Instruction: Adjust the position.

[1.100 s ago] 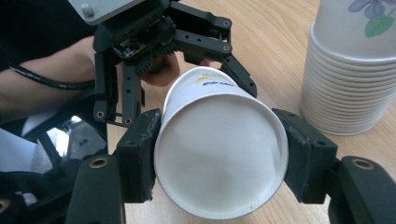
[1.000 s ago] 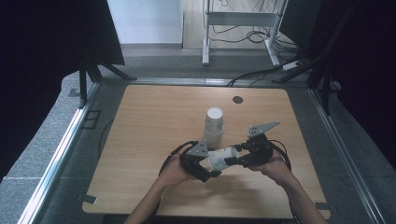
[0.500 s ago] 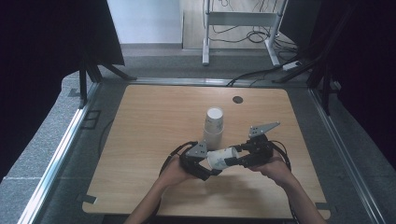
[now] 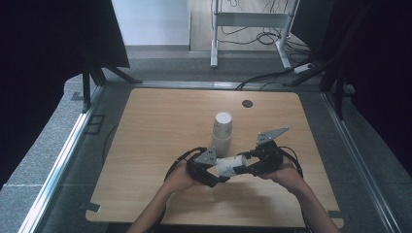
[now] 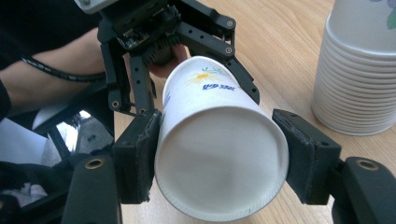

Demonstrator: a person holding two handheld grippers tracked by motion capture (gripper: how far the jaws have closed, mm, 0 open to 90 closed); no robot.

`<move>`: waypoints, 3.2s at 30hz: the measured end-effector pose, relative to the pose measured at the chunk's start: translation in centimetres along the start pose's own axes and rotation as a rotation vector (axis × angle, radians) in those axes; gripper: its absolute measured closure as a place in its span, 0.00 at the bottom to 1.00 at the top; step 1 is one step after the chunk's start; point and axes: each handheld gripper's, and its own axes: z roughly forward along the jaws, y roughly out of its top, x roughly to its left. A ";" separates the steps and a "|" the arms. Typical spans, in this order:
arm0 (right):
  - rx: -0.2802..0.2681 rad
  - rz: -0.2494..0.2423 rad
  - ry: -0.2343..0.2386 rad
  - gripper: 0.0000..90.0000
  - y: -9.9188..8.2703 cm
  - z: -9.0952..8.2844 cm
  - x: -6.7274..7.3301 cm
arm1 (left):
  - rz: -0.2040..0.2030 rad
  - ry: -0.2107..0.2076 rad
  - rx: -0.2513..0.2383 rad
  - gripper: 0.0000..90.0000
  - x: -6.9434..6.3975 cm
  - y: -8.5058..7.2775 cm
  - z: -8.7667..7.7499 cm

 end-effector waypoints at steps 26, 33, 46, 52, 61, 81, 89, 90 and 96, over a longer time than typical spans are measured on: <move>0.267 -0.328 -0.160 0.26 1.0 1.4 2.8 | 0.053 -0.072 0.224 0.34 0.2 1.6 0.2; 0.342 -0.387 -0.166 0.26 1.1 2.5 3.2 | 0.070 -0.085 0.263 0.34 0.1 2.0 0.5; 0.430 -0.435 -0.159 0.39 0.7 3.8 3.5 | 0.096 -0.103 0.310 0.34 -0.2 2.2 0.9; 0.440 -0.423 -0.161 0.40 0.6 3.9 3.6 | 0.088 -0.104 0.305 0.34 -0.3 2.1 1.1; 0.355 -0.366 -0.131 0.40 0.2 3.1 3.2 | 0.040 -0.119 0.237 0.27 0.1 1.9 0.5; 0.096 -0.315 -0.083 0.40 -1.7 1.4 2.6 | -0.017 -0.141 0.010 0.24 0.6 1.2 -1.8; 0.029 -0.303 -0.074 0.40 -2.4 1.2 2.4 | -0.026 -0.152 -0.036 0.26 0.7 1.1 -2.1; 0.023 -0.299 -0.074 0.40 -2.5 1.2 2.4 | -0.028 -0.154 -0.040 0.27 0.7 1.1 -2.1; 0.004 -0.302 -0.066 0.40 -2.8 1.5 2.4 | -0.032 -0.168 -0.065 0.28 0.6 1.1 -2.0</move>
